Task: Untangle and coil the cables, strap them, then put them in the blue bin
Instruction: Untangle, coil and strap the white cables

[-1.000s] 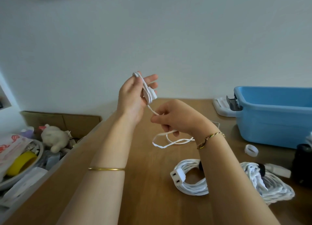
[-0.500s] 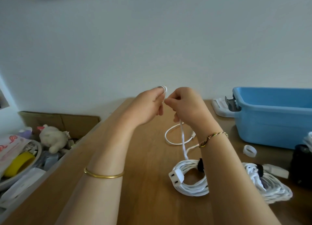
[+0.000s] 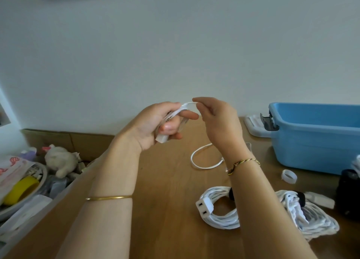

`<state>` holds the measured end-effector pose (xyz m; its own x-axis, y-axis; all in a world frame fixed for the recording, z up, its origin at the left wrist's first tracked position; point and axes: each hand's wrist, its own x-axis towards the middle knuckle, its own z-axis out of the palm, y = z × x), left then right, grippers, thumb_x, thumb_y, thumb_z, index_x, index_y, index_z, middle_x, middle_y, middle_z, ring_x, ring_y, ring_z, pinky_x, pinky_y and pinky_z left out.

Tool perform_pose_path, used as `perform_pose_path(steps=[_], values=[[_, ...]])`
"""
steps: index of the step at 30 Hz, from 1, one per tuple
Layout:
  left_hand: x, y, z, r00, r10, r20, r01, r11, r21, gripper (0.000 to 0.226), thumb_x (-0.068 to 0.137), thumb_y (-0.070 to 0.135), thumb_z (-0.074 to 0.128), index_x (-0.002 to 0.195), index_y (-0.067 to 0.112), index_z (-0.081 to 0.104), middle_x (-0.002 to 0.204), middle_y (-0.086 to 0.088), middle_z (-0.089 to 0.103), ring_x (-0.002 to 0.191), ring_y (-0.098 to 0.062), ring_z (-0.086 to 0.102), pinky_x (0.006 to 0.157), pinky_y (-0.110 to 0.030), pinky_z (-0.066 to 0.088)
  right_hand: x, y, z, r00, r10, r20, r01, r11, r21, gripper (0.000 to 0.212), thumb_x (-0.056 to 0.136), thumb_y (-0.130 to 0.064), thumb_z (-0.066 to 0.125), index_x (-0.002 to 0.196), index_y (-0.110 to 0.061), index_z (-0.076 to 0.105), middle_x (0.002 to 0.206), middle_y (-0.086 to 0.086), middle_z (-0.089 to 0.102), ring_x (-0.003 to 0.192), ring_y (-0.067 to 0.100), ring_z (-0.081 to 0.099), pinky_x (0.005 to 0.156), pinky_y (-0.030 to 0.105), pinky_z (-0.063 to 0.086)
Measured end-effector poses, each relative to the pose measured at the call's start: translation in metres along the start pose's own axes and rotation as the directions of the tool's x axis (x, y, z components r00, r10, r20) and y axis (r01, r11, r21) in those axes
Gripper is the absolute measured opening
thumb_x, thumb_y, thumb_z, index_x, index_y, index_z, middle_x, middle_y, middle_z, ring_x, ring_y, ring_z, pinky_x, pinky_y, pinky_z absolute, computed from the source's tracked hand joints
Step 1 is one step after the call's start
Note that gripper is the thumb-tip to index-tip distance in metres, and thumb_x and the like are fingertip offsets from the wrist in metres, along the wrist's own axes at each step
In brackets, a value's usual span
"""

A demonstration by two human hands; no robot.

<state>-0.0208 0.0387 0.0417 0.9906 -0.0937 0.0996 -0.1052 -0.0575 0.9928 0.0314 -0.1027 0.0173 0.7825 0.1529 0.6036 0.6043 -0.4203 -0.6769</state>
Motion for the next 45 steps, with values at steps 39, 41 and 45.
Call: perform_pose_path(steps=[39,41,45], values=[[0.0,0.003,-0.008,0.979,0.061,0.192,0.033,0.893,-0.449,0.043,0.093,0.02,0.034,0.09,-0.002,0.071,0.038,0.01,0.033,0.033,-0.001,0.03,0.038,-0.015,0.034,-0.002,0.0,-0.001,0.999,0.0,0.039,-0.008,0.978,0.209,0.019,0.093,-0.017,0.054,0.087,-0.011,0.071,0.058,-0.011,0.05,0.05,0.003,0.042,0.055,0.023,0.033],[0.001,0.002,-0.01,0.97,0.126,0.208,0.031,0.786,-0.618,0.043,0.091,0.021,0.036,0.097,-0.005,0.07,0.044,0.009,0.04,0.037,-0.002,0.037,0.044,-0.015,0.041,-0.004,-0.002,0.004,0.989,-0.001,0.145,-0.027,0.981,0.193,0.023,0.095,-0.016,0.05,0.08,-0.013,0.066,0.057,-0.007,0.048,0.042,0.002,0.04,0.052,0.023,0.032],[0.007,0.003,-0.004,0.98,0.199,-0.016,-0.154,0.7,-0.697,0.037,0.099,0.018,0.032,0.114,-0.007,0.054,0.056,0.006,0.049,0.047,-0.005,0.048,0.068,-0.024,0.057,-0.008,-0.012,0.01,0.931,-0.045,0.363,0.017,0.997,0.082,0.027,0.097,-0.014,0.043,0.077,-0.001,0.058,0.057,-0.002,0.052,0.039,0.001,0.043,0.048,0.016,0.033]])
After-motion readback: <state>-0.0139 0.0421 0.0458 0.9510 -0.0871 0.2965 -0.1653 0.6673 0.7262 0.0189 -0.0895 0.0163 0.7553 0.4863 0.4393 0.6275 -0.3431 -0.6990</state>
